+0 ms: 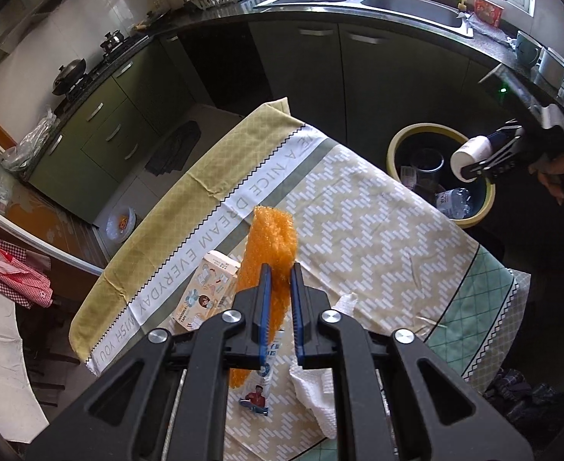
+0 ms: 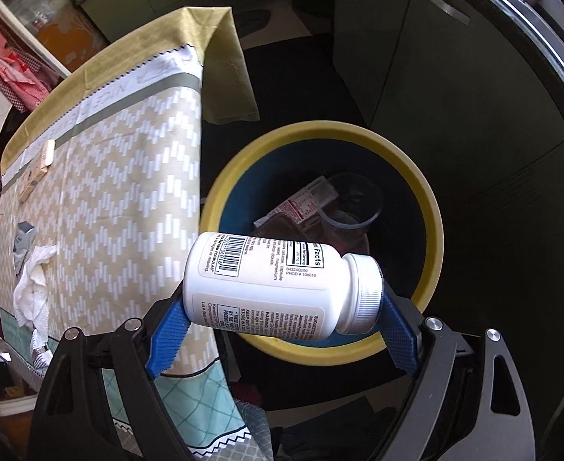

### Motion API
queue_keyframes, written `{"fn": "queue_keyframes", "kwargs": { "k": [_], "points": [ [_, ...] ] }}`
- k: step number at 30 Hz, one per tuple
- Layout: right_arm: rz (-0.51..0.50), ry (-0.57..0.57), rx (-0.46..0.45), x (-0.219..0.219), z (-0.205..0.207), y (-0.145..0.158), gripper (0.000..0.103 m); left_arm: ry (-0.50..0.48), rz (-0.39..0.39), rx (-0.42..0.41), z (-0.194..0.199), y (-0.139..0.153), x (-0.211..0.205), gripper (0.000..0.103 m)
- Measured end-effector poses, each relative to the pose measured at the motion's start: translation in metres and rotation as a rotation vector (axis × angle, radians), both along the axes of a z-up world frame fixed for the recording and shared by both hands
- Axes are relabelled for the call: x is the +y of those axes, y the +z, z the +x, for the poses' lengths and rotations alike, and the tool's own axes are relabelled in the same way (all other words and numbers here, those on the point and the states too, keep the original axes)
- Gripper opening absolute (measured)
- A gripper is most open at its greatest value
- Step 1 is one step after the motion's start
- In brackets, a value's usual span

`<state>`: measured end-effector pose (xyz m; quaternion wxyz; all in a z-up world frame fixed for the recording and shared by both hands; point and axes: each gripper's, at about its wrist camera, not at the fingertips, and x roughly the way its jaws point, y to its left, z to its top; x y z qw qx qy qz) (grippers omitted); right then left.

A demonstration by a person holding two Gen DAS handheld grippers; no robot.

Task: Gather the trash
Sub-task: 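Carry the pill bottle and orange mesh over the bin and open both grippers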

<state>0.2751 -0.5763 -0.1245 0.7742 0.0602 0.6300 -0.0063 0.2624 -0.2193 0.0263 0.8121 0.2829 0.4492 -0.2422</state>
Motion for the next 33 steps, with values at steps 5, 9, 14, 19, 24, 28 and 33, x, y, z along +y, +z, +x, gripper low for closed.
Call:
{"fn": "queue_keyframes", "kwargs": {
  "k": [5, 9, 14, 19, 24, 28, 33],
  "points": [
    [0.036, -0.077, -0.010, -0.030, 0.003, -0.007, 0.086, -0.057, -0.037, 0.036, -0.013, 0.003, -0.025, 0.010],
    [0.058, -0.086, -0.045, -0.039, -0.007, 0.004, 0.086, -0.126, -0.047, 0.058, -0.025, 0.002, -0.058, 0.010],
    [0.094, -0.076, -0.101, -0.045, -0.028, 0.019, 0.086, -0.193, -0.060, 0.072, -0.031, 0.000, -0.107, 0.010],
    [0.094, -0.079, -0.166, -0.055, -0.059, 0.033, 0.086, -0.266, -0.056, 0.096, -0.032, -0.005, -0.163, 0.010],
    [0.079, -0.108, -0.201, -0.080, -0.101, 0.043, 0.086, -0.313, -0.053, 0.117, -0.024, -0.021, -0.224, 0.010],
    [0.069, -0.140, -0.195, -0.104, -0.132, 0.042, 0.086, -0.331, -0.065, 0.149, -0.013, -0.041, -0.270, 0.010],
    [0.078, -0.171, -0.191, -0.120, -0.159, 0.038, 0.086, -0.317, -0.043, 0.196, -0.002, -0.078, -0.317, 0.011]
  ]
}}
